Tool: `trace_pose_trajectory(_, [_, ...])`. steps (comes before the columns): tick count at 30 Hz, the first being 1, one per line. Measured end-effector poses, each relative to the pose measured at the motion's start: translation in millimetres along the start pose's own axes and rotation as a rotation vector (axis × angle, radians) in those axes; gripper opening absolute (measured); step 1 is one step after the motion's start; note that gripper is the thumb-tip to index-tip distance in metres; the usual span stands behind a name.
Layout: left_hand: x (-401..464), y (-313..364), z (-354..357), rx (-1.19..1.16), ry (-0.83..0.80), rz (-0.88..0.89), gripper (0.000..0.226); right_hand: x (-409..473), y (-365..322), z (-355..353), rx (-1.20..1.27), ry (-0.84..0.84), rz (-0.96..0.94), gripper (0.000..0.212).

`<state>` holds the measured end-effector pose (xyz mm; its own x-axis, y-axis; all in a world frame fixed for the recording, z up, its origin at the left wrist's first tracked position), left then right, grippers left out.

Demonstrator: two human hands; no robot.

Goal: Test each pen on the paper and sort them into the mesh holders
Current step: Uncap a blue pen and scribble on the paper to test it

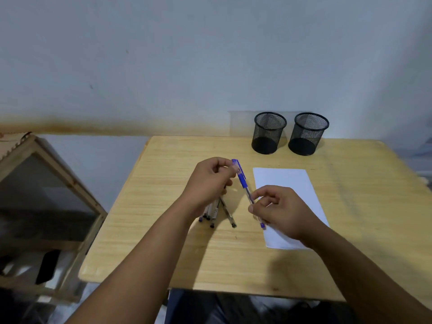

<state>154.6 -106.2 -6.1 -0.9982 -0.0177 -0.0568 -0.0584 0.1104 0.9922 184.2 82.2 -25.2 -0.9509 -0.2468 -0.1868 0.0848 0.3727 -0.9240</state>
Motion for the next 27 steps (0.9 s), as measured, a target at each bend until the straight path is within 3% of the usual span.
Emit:
trace_pose_trajectory(7, [8.4,-3.6,10.7,0.063,-0.137,-0.002,0.004,-6.4,12.0,-47.0,-0.196,0.107,-0.038,0.011])
trace_pose_trajectory(11, [5.3,-6.2,17.4,0.066,-0.206,0.003,0.002,-10.7,12.1,-75.8,0.114,0.137,-0.002,0.016])
trace_pose_trajectory(16, [-3.4,-10.0,32.9,0.085,-0.28,0.084,0.015,-10.7,14.9,-82.2,0.627,0.076,0.02,0.028])
trace_pose_trajectory(20, [-7.2,-12.7,45.2,0.114,-0.25,0.114,0.015,-8.8,15.9,-62.5,0.517,0.054,0.001,0.021])
trace_pose_trajectory(27, [-9.3,-11.3,52.6,0.187,-0.247,0.215,0.005,-8.5,11.9,-40.7,0.456,0.211,-0.112,0.009])
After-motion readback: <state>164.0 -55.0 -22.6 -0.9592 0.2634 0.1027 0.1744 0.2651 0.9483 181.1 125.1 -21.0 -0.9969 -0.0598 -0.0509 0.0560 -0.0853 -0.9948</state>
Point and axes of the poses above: each hand's wrist, its own x-axis towards the middle knuckle, its own z-axis out of the palm, y = z × x, the point moved 2 cm from there along x, towards the middle knuckle, and after that the axes turned 3 degrees about z, right-handed, at the moved point
